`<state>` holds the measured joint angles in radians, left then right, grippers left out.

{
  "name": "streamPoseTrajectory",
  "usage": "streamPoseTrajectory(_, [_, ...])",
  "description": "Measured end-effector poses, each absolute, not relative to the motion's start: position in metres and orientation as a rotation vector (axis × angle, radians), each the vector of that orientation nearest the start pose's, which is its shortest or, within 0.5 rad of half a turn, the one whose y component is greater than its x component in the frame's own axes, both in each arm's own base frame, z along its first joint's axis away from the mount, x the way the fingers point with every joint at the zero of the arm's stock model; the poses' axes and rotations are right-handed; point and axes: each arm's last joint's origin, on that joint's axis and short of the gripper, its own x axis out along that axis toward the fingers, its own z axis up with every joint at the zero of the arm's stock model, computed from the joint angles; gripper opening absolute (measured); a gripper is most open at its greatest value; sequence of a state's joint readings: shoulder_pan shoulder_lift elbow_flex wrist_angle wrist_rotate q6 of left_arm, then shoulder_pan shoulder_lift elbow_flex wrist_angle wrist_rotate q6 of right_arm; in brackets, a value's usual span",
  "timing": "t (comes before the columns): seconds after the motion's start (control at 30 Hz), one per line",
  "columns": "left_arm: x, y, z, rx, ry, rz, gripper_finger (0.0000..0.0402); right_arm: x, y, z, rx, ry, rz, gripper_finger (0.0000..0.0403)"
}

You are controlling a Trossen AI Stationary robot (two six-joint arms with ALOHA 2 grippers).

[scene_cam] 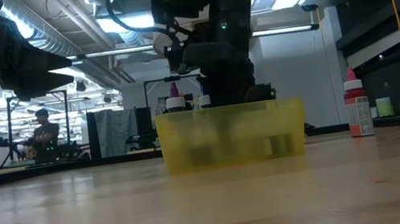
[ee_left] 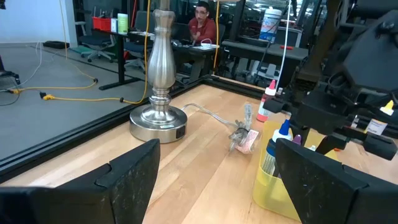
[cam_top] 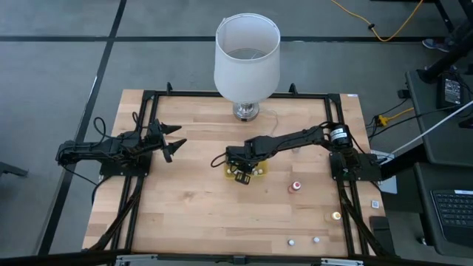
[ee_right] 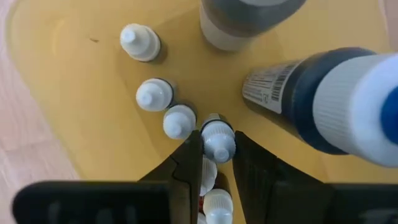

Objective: Pick & Place food coloring
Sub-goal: Put the small dark green food coloring bottle into the yellow bin, then put the small green food coloring bottle into the yellow bin

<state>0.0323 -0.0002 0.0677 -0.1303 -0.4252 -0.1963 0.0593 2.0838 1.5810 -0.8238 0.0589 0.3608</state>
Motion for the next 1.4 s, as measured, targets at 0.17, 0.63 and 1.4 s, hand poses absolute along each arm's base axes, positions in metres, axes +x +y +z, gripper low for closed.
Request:
streamPoseTrajectory(0.17, [0.0899,0.0149,0.1741,-0.181,0.016,0.462,0.0313,0.4164,0.0223,0.1744,0.23,1.301,-0.237,0.008])
streamPoseTrajectory(0.63, [0.0899,0.0149,0.1741,-0.181,0.016,0.462,0.0311,0.4157,0.023,0.1741,0.247,1.321,-0.181,0.0082])
streamPoseTrajectory(1.4, [0.0899,0.0148,0.1741,-0.18,0.017,0.462,0.0313,0.4092,0.0179,0.1826,0.234,1.344,-0.21,0.0164])
